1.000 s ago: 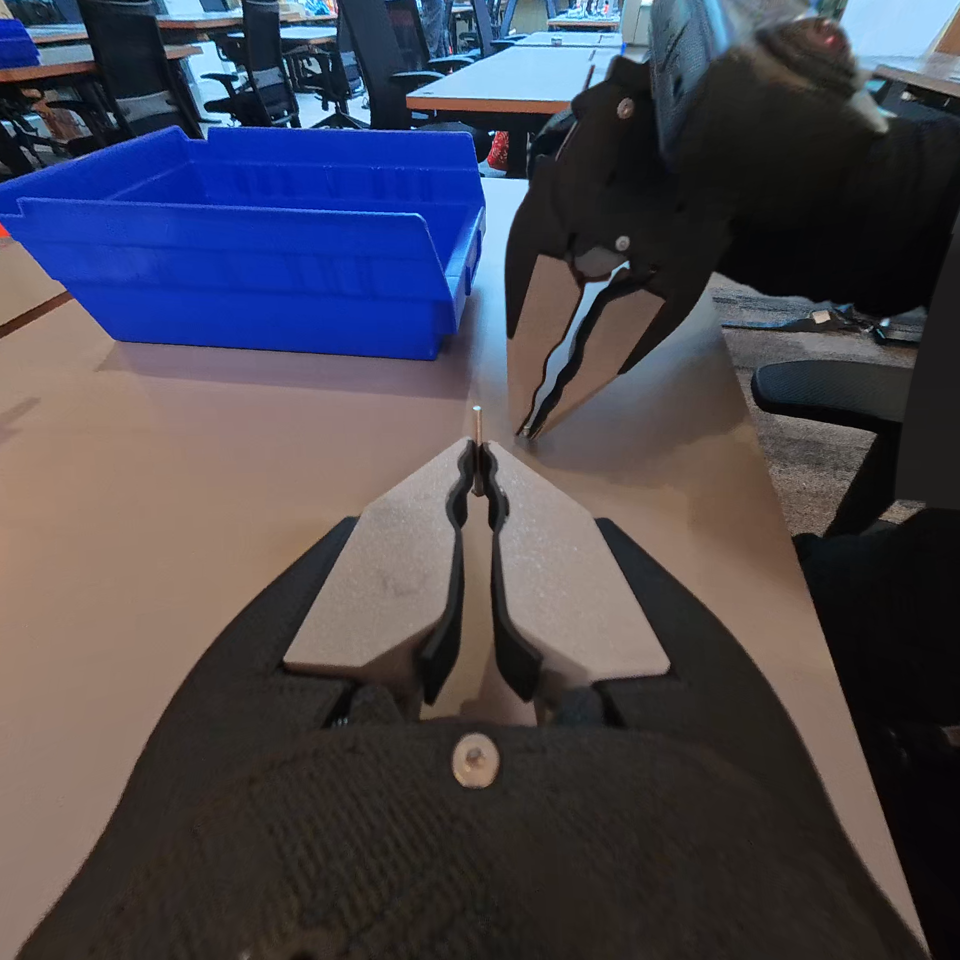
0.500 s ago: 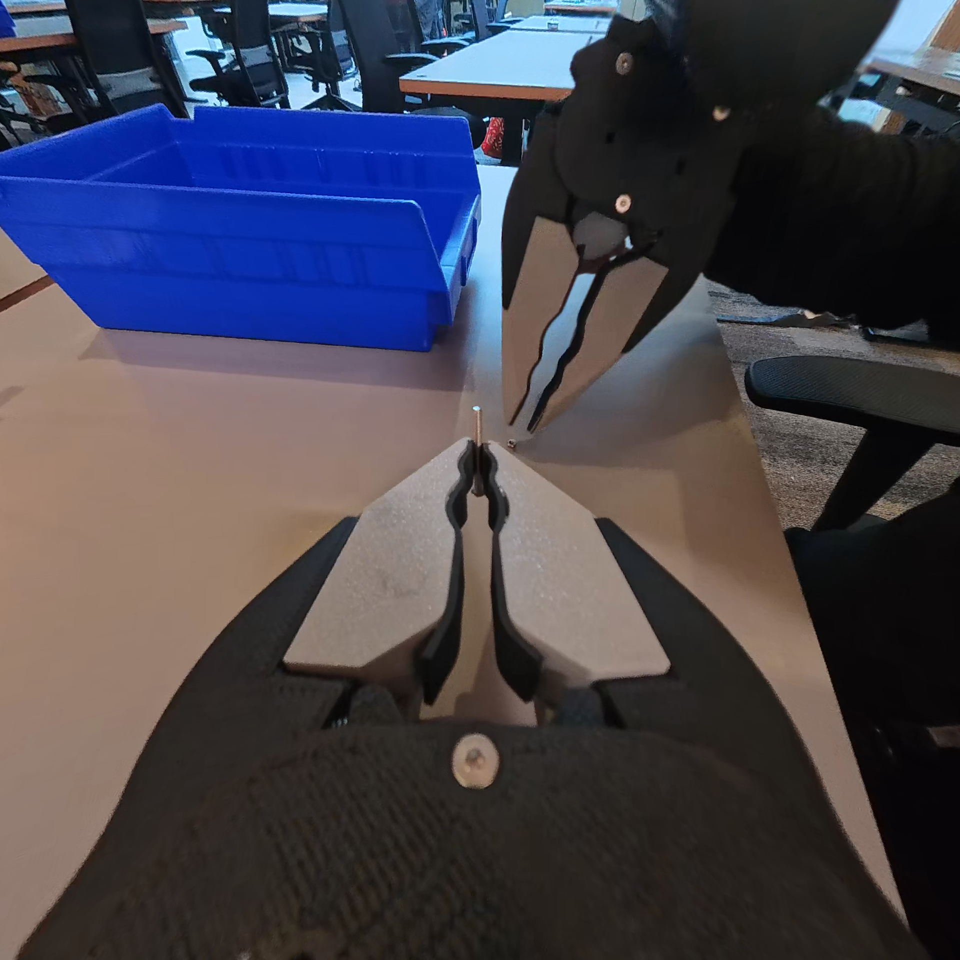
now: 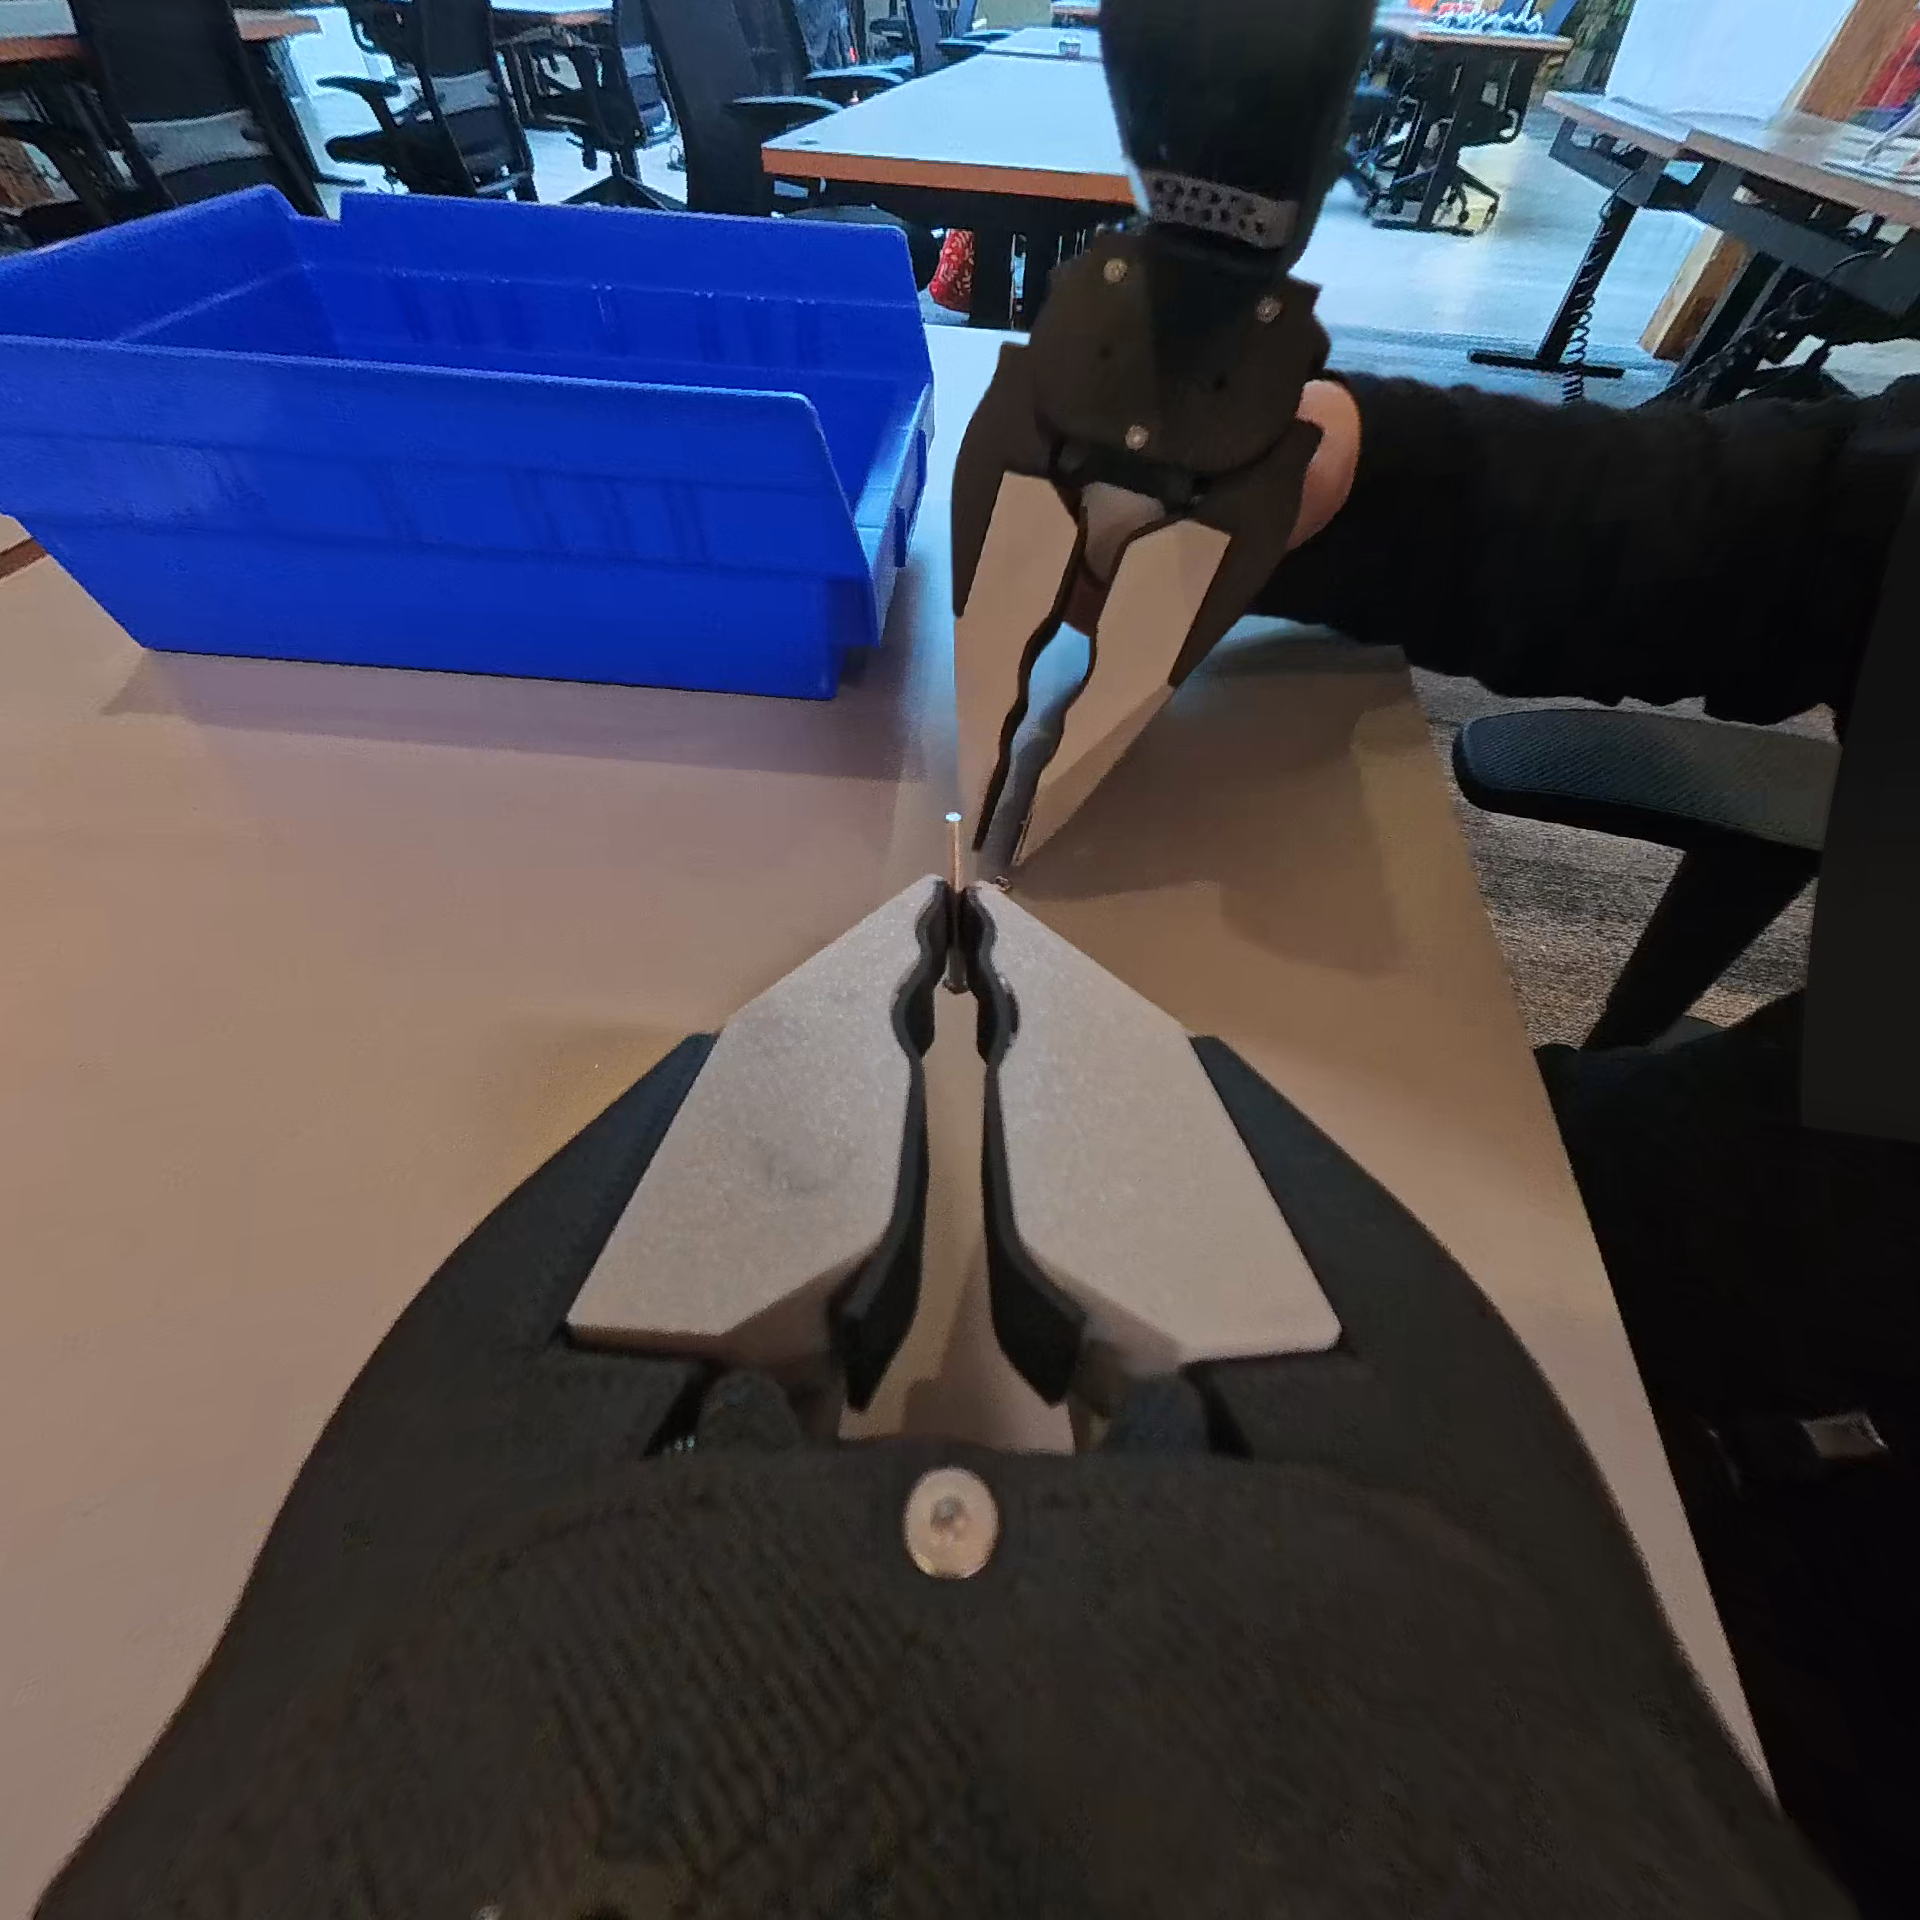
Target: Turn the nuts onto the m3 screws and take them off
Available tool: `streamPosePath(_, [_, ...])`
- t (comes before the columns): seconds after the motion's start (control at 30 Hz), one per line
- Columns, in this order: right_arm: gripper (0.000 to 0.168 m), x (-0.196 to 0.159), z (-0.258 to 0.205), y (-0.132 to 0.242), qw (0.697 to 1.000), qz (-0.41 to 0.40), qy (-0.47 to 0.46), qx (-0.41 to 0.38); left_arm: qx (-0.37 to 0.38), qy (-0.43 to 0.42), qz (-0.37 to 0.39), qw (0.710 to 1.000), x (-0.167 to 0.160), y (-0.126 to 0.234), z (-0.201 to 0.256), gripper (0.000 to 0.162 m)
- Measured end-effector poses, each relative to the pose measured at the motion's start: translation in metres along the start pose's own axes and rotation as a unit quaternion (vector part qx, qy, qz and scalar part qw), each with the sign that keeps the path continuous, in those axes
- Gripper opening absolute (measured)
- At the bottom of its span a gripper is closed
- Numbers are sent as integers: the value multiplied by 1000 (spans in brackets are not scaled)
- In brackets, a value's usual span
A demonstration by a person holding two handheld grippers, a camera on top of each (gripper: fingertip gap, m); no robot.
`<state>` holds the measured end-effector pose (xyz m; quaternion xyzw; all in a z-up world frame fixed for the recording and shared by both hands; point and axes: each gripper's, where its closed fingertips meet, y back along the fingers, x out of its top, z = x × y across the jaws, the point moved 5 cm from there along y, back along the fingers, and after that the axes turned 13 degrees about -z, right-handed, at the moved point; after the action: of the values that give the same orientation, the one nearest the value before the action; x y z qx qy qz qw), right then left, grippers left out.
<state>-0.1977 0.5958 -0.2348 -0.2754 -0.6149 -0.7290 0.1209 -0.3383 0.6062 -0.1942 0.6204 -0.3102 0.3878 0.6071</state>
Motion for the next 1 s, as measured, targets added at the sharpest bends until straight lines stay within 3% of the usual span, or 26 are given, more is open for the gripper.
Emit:
streamPosePath(0.67, [3, 1, -2, -5, 1000, 21, 7, 20, -8, -3, -8, 1000, -1, -2, 2, 0])
streamPosePath(1.0, [2, 36, -2, 23, 994, 102, 8, 50, -12, -25, -33, 999, -3, -8, 8, 0])
